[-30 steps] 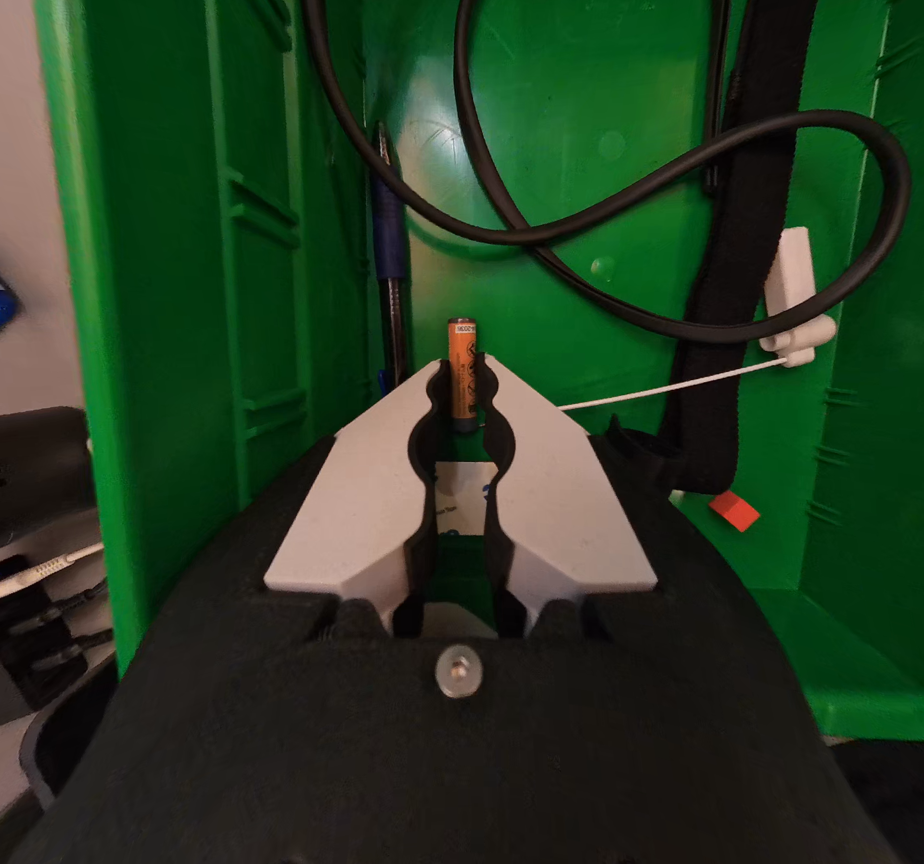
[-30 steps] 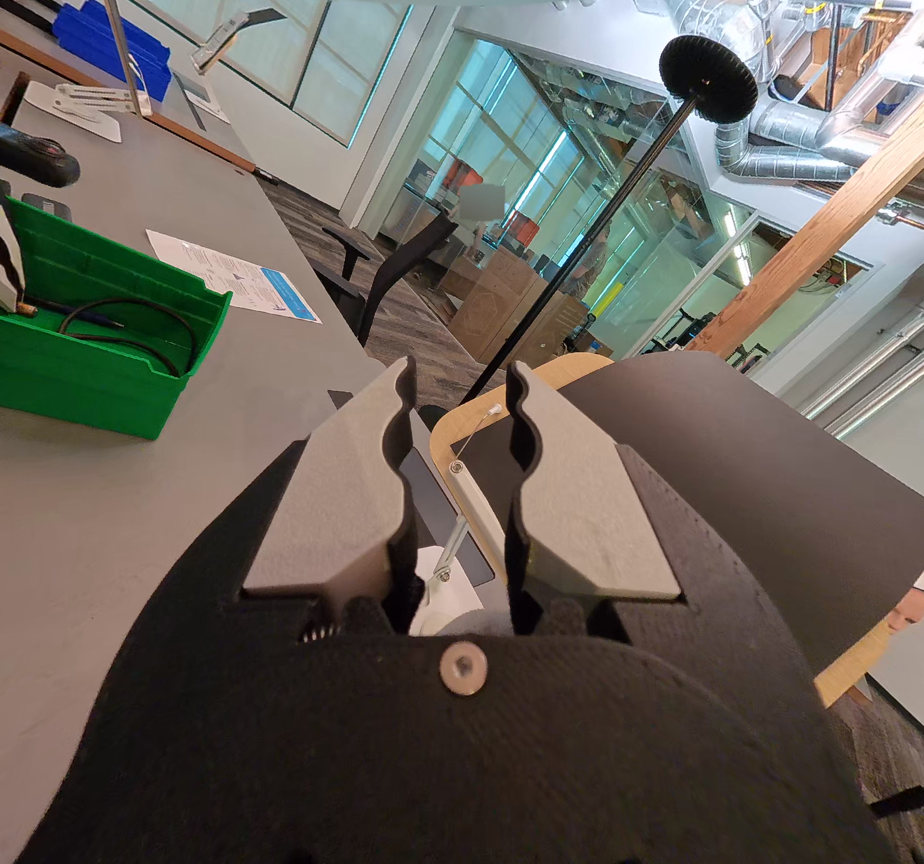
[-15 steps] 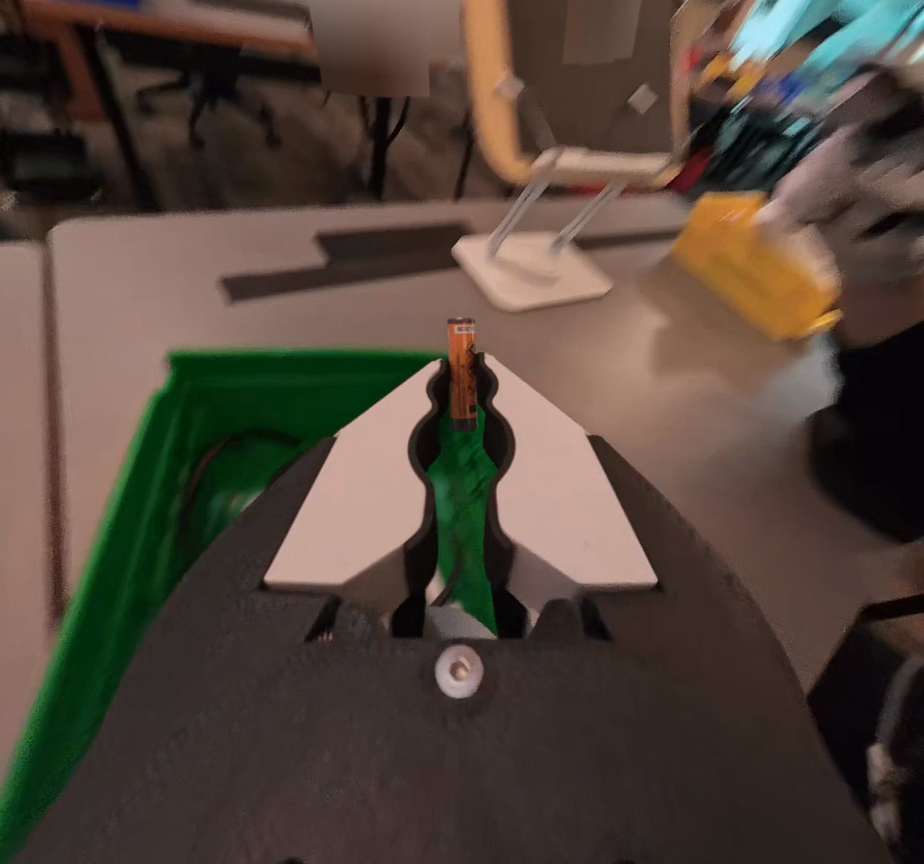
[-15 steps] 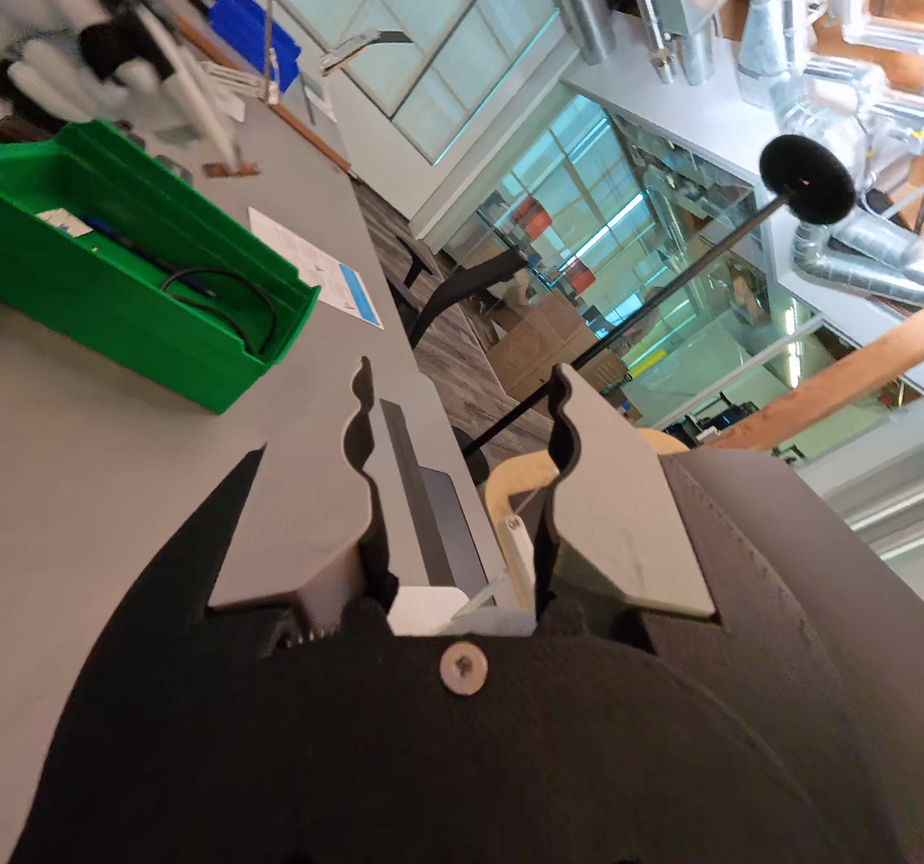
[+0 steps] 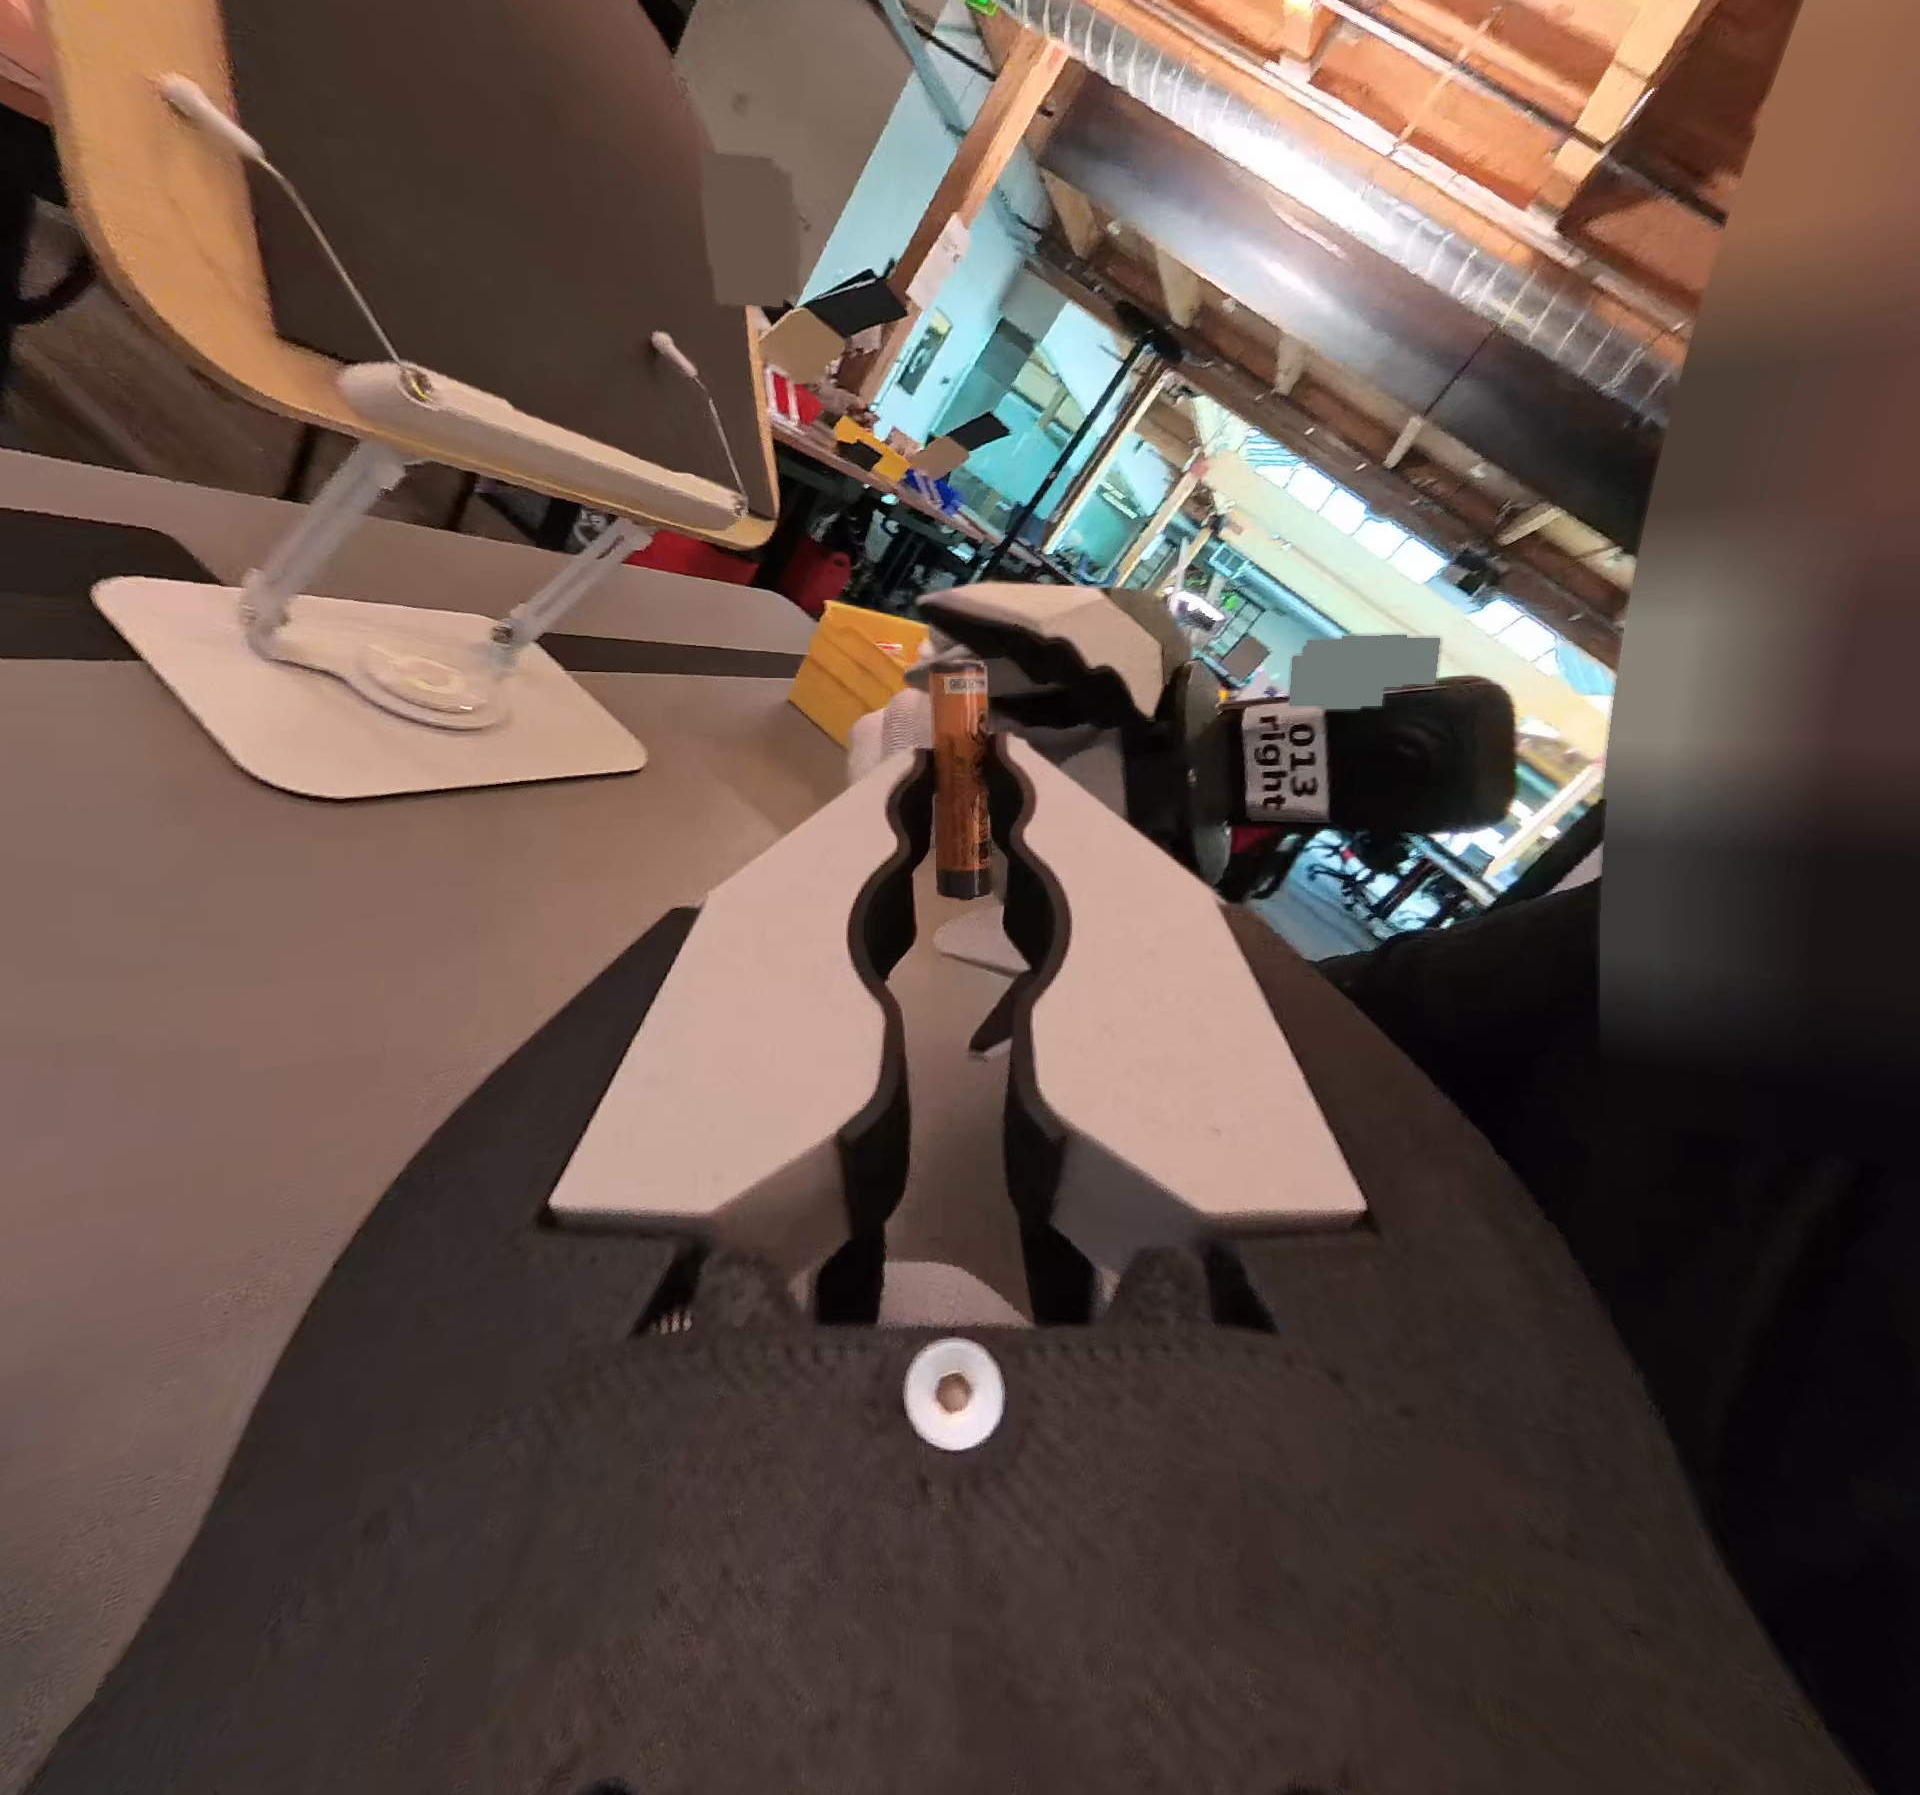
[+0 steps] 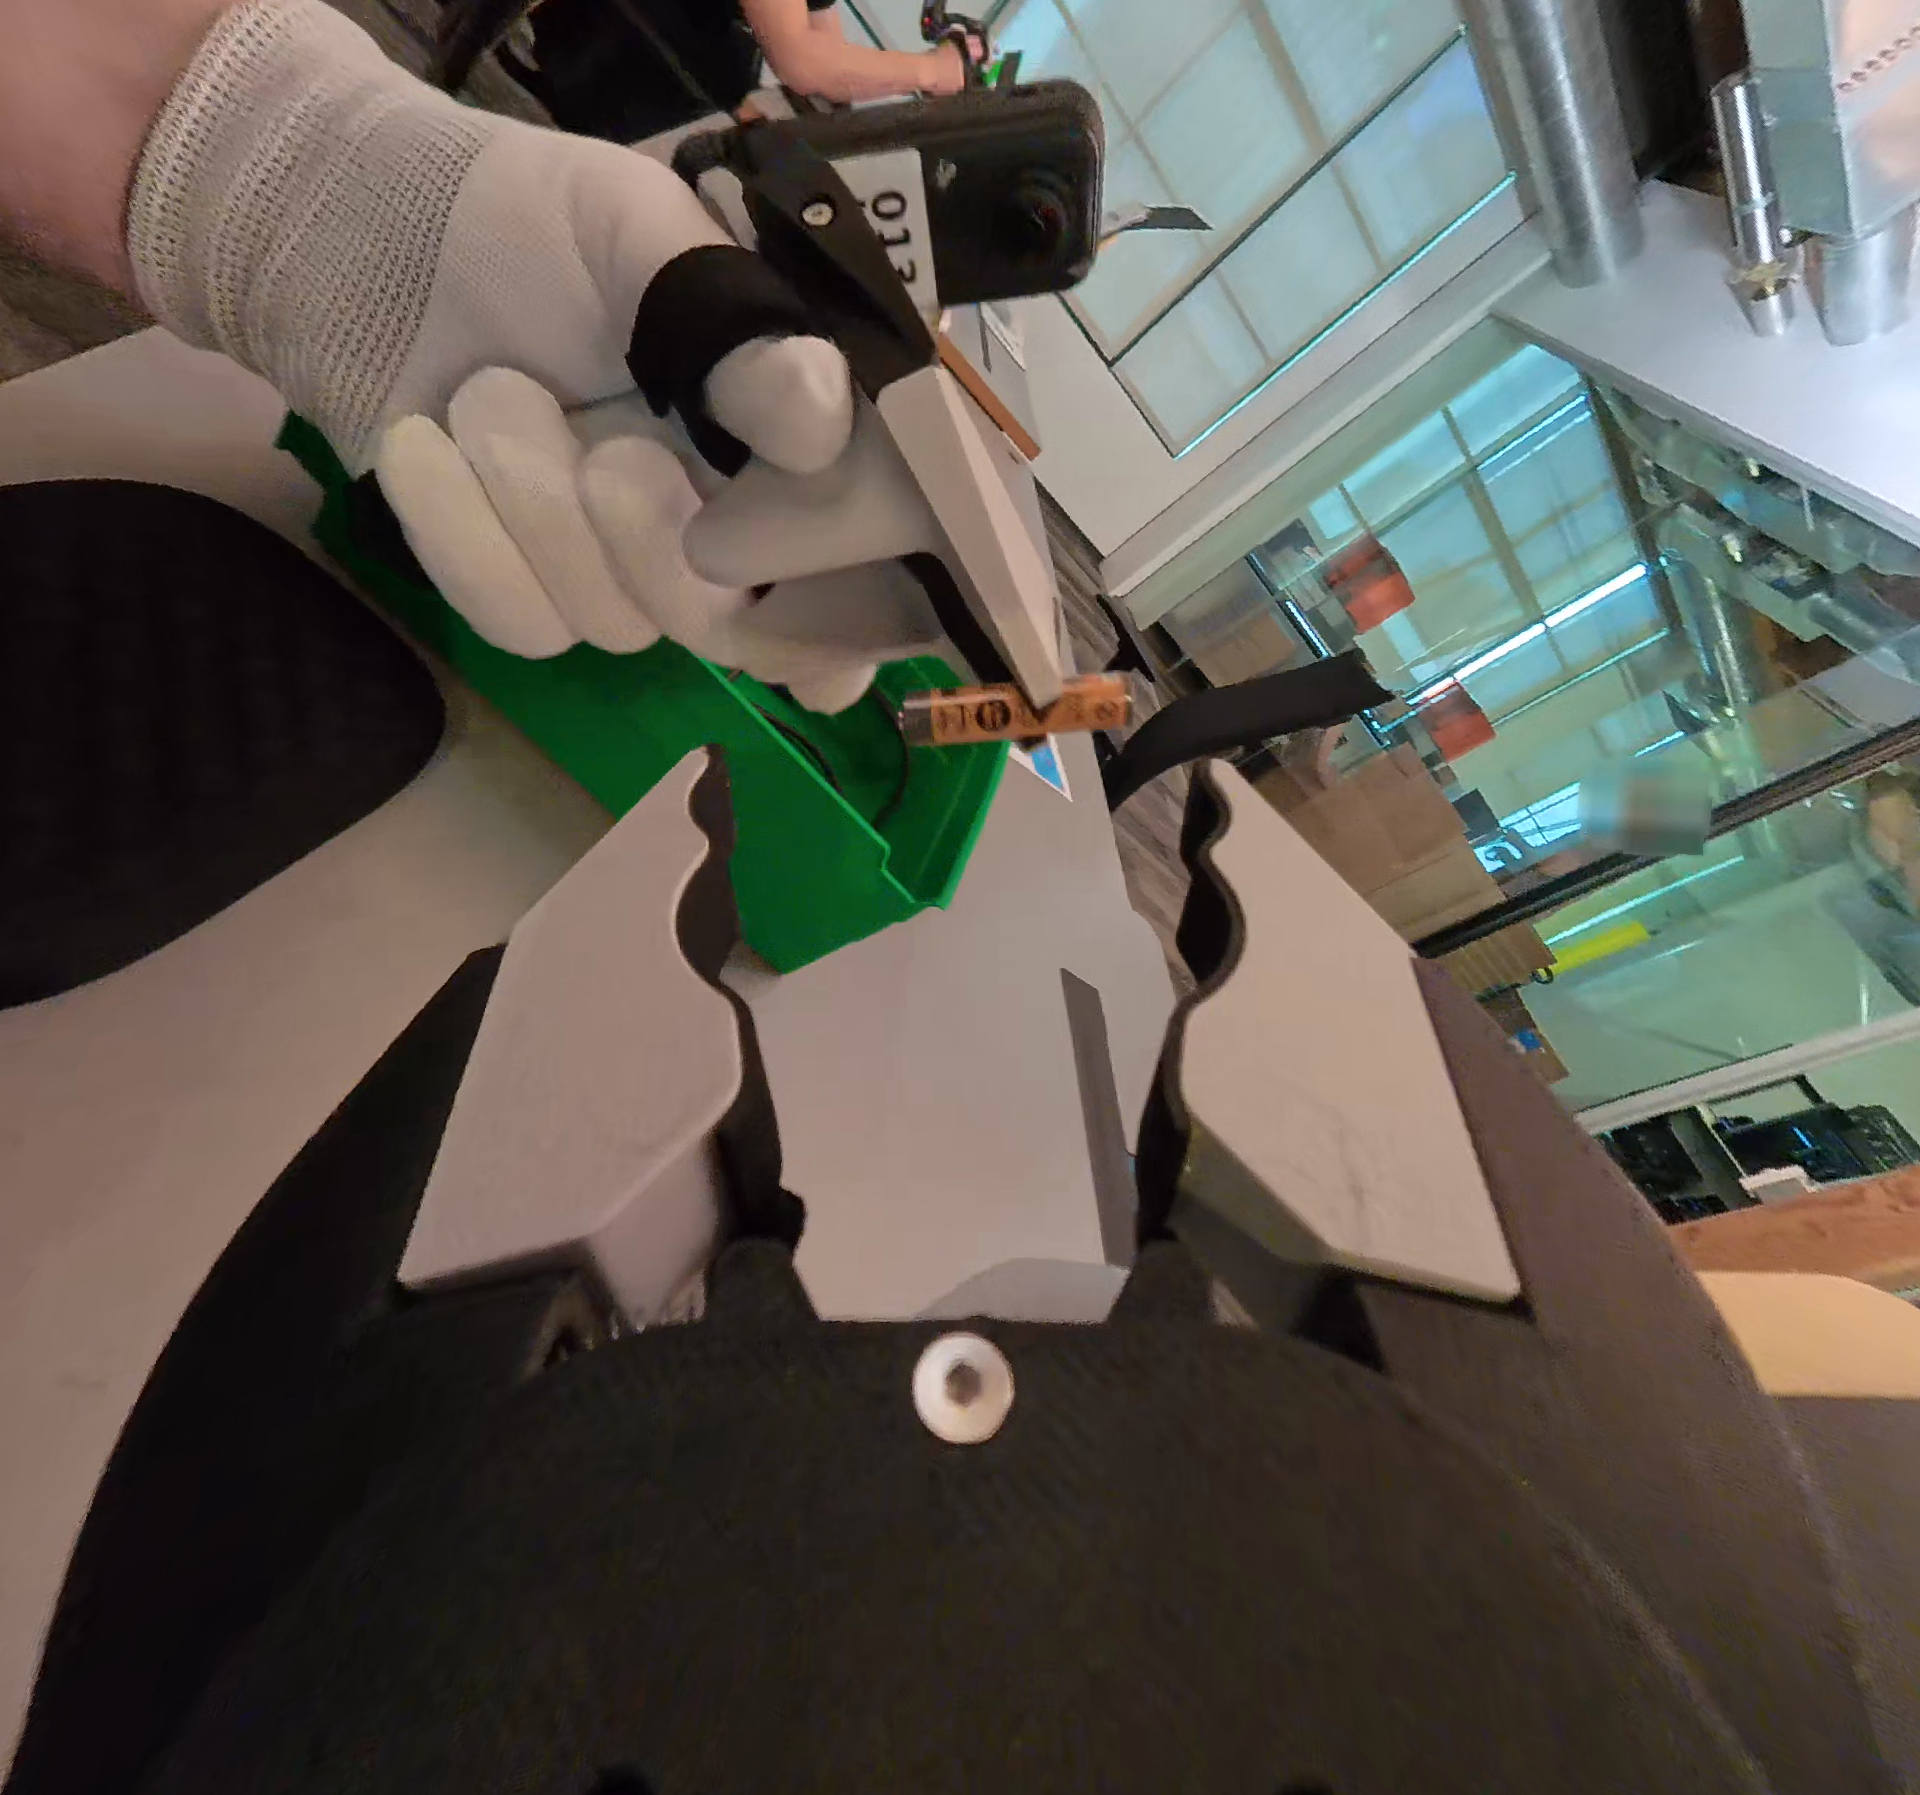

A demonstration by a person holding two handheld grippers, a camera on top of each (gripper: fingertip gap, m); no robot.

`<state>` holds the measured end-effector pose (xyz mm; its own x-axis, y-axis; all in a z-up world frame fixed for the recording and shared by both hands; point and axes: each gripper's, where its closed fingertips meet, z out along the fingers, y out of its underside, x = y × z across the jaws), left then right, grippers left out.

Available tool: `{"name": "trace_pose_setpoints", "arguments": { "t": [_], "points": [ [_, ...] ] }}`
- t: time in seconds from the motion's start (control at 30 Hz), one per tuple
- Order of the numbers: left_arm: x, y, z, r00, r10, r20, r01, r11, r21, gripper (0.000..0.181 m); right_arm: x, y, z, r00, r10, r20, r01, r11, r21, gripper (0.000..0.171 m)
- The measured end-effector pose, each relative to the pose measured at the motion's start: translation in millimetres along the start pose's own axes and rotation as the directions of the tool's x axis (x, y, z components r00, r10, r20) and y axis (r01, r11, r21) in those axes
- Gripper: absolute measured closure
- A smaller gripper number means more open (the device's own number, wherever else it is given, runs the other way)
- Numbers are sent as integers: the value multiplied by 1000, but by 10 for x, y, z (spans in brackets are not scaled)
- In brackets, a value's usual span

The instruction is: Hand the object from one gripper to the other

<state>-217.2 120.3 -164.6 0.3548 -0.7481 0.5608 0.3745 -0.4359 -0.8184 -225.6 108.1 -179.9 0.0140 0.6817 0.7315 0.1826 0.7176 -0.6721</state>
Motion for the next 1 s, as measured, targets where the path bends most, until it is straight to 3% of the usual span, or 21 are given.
{"name": "trace_pose_setpoints", "arguments": {
  "t": [0.37,1.0],
  "points": [
    [14,212,66,997,-64,-49,63,998,-13,173,-58,96,53,1000,-1,1,1,1000,-20,126],
    [-7,278,55,991,-115,-75,117,993,13,173,-126,67,58,999,-18,27,18,1000,-5,126]
  ]
}}
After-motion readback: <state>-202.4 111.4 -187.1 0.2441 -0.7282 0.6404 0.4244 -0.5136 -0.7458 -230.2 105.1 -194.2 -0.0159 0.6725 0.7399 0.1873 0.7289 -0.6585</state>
